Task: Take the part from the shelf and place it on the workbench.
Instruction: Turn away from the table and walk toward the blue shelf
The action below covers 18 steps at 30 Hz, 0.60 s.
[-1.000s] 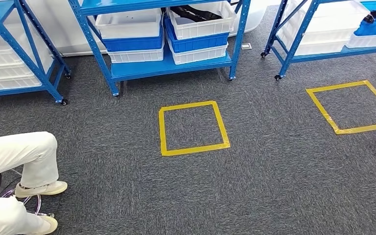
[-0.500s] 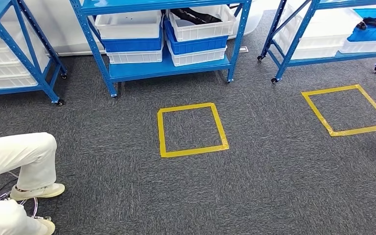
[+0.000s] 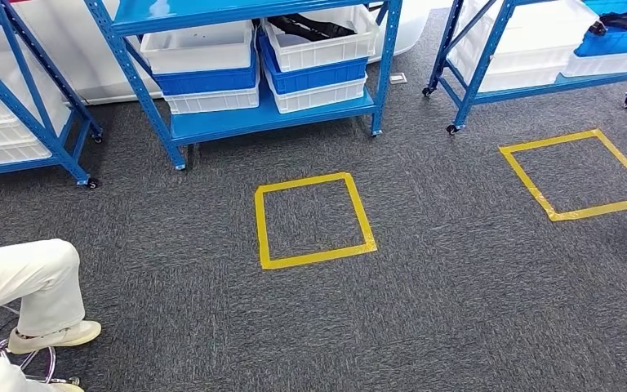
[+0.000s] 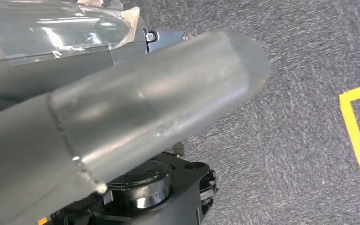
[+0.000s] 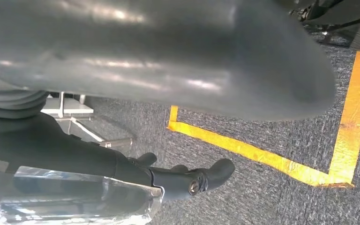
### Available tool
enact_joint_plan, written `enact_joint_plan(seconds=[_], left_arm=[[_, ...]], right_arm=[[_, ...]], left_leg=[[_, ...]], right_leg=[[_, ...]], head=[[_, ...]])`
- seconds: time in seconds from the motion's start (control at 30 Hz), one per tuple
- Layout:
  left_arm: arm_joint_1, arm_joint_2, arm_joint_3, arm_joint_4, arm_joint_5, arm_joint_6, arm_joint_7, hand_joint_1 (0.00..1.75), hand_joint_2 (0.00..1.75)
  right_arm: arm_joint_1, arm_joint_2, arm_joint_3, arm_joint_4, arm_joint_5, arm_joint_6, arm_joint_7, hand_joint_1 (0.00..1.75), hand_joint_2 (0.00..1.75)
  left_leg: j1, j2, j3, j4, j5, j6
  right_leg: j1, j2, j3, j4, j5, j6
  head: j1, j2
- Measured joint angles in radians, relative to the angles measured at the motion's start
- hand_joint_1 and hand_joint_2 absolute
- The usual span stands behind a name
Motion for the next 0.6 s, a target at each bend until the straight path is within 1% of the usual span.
enact_joint_plan(seconds=[0.03, 0.07, 0.1, 0.13, 0.17, 0.2, 0.27, 0.3, 0.33, 0.37, 0.4, 0.43, 0.47, 0.5, 0.53, 0.57, 0.6], left_arm=[[0.000, 0.000, 0.000, 0.000, 0.000, 0.002, 0.000, 0.00, 0.00], [0.000, 0.000, 0.000, 0.000, 0.000, 0.005, 0.000, 0.00, 0.00], [-0.001, 0.000, 0.000, 0.001, 0.001, 0.008, 0.001, 0.00, 0.00], [-0.002, 0.000, -0.001, 0.001, 0.001, 0.012, 0.002, 0.00, 0.00], [-0.003, 0.000, -0.001, 0.002, 0.002, 0.016, 0.002, 0.00, 0.00], [-0.004, 0.000, -0.002, 0.002, 0.002, 0.018, 0.003, 0.00, 0.00], [-0.005, -0.001, -0.002, 0.002, 0.003, 0.020, 0.003, 0.00, 0.00], [-0.006, -0.001, -0.002, 0.002, 0.003, 0.020, 0.003, 0.00, 0.00], [-0.008, -0.002, -0.003, 0.002, 0.003, 0.020, 0.003, 0.00, 0.00], [-0.010, -0.002, -0.003, 0.003, 0.003, 0.019, 0.003, 0.00, 0.00], [-0.012, -0.002, -0.004, 0.003, 0.003, 0.019, 0.003, 0.00, 0.00], [-0.013, -0.002, -0.004, 0.004, 0.003, 0.019, 0.003, 0.00, 0.00], [-0.014, -0.002, -0.004, 0.004, 0.003, 0.019, 0.003, 0.00, 0.00], [-0.014, -0.002, -0.004, 0.006, 0.003, 0.019, 0.002, 0.00, 0.00], [-0.014, -0.002, -0.004, 0.007, 0.002, 0.019, 0.002, 0.00, 0.00], [-0.015, -0.002, -0.004, 0.009, 0.002, 0.020, 0.001, 0.00, 0.00], [-0.015, -0.002, -0.004, 0.010, 0.002, 0.021, 0.000, 0.00, 0.00]], right_arm=[[0.000, 0.000, 0.000, 0.000, 0.001, 0.001, 0.001, 0.00, 0.00], [0.000, 0.000, 0.000, 0.000, 0.003, 0.003, 0.002, 0.00, 0.00], [-0.001, 0.001, 0.000, 0.000, 0.004, 0.004, 0.003, 0.00, 0.00], [-0.003, 0.001, 0.000, 0.000, 0.005, 0.005, 0.004, 0.00, 0.00], [-0.003, 0.001, -0.001, 0.000, 0.006, 0.006, 0.006, 0.00, 0.00], [-0.004, 0.001, -0.001, 0.000, 0.007, 0.007, 0.007, 0.00, 0.00], [-0.005, 0.001, -0.001, 0.000, 0.008, 0.008, 0.008, 0.00, 0.00], [-0.006, 0.001, -0.001, 0.000, 0.009, 0.008, 0.008, 0.00, 0.00], [-0.007, 0.000, -0.001, 0.000, 0.009, 0.008, 0.008, 0.00, 0.00], [-0.007, -0.001, -0.001, 0.000, 0.009, 0.009, 0.008, 0.00, 0.00], [-0.007, -0.001, -0.001, 0.000, 0.009, 0.009, 0.008, 0.00, 0.00], [-0.006, -0.002, -0.001, 0.000, 0.009, 0.011, 0.008, 0.00, 0.00], [-0.004, -0.004, -0.002, 0.000, 0.009, 0.012, 0.008, 0.00, 0.00], [-0.002, -0.005, -0.002, 0.000, 0.009, 0.013, 0.008, 0.00, 0.00], [-0.001, -0.006, -0.002, 0.000, 0.010, 0.014, 0.008, 0.00, 0.00], [0.000, -0.007, -0.002, 0.000, 0.011, 0.015, 0.008, 0.00, 0.00], [0.000, -0.007, -0.002, 0.000, 0.012, 0.017, 0.008, 0.00, 0.00]], left_leg=[[-0.001, 0.000, 0.016, -0.062, 0.052, 0.006], [-0.004, 0.000, 0.031, -0.121, 0.091, 0.013], [-0.007, -0.002, 0.044, -0.164, 0.105, 0.021], [-0.011, -0.004, 0.050, -0.189, 0.106, 0.029], [-0.014, -0.006, 0.051, -0.195, 0.096, 0.035], [-0.015, -0.008, 0.056, -0.201, 0.093, 0.042], [-0.011, -0.007, 0.079, -0.212, 0.109, 0.051], [-0.009, -0.006, 0.090, -0.214, 0.110, 0.055], [-0.008, -0.005, 0.100, -0.215, 0.109, 0.058], [-0.009, -0.004, 0.104, -0.215, 0.105, 0.061], [-0.009, -0.004, 0.108, -0.215, 0.100, 0.063], [-0.009, -0.006, 0.114, -0.215, 0.094, 0.064], [-0.008, -0.008, 0.121, -0.215, 0.086, 0.063], [-0.007, -0.011, 0.132, -0.215, 0.077, 0.060], [-0.005, -0.013, 0.145, -0.214, 0.067, 0.056], [-0.004, -0.013, 0.157, -0.214, 0.056, 0.049], [-0.005, -0.013, 0.169, -0.213, 0.045, 0.043]], right_leg=[[0.000, 0.002, 0.007, -0.001, -0.007, 0.002], [0.002, 0.005, 0.015, 0.000, -0.014, 0.004], [0.003, 0.008, 0.020, -0.001, -0.021, 0.009], [0.005, 0.009, 0.024, -0.004, -0.027, 0.015], [0.008, 0.010, 0.032, -0.002, -0.029, 0.022], [0.011, 0.011, 0.039, -0.002, -0.031, 0.029], [0.015, 0.009, 0.045, 0.022, -0.042, 0.038], [0.014, 0.007, 0.031, 0.051, -0.057, 0.039], [0.013, 0.006, 0.002, 0.099, -0.076, 0.039], [0.012, 0.005, -0.035, 0.159, -0.097, 0.039], [0.011, 0.005, -0.081, 0.220, -0.117, 0.039], [0.009, 0.005, -0.119, 0.261, -0.130, 0.041], [0.008, 0.005, -0.143, 0.274, -0.130, 0.047], [0.005, 0.005, -0.150, 0.251, -0.111, 0.056], [0.002, 0.004, -0.143, 0.197, -0.073, 0.067], [-0.001, 0.000, -0.132, 0.140, -0.026, 0.078], [-0.001, -0.004, -0.123, 0.092, 0.005, 0.078]], head=[[0.000, 0.000], [0.000, 0.000], [0.000, 0.000], [-0.001, 0.000], [-0.001, 0.000], [-0.002, 0.000], [-0.001, 0.000], [0.000, 0.000], [0.001, 0.000], [0.003, 0.000], [0.004, 0.000], [0.004, 0.000], [0.005, 0.000], [0.005, 0.000], [0.005, 0.000], [0.007, 0.000], [0.007, 0.000]])
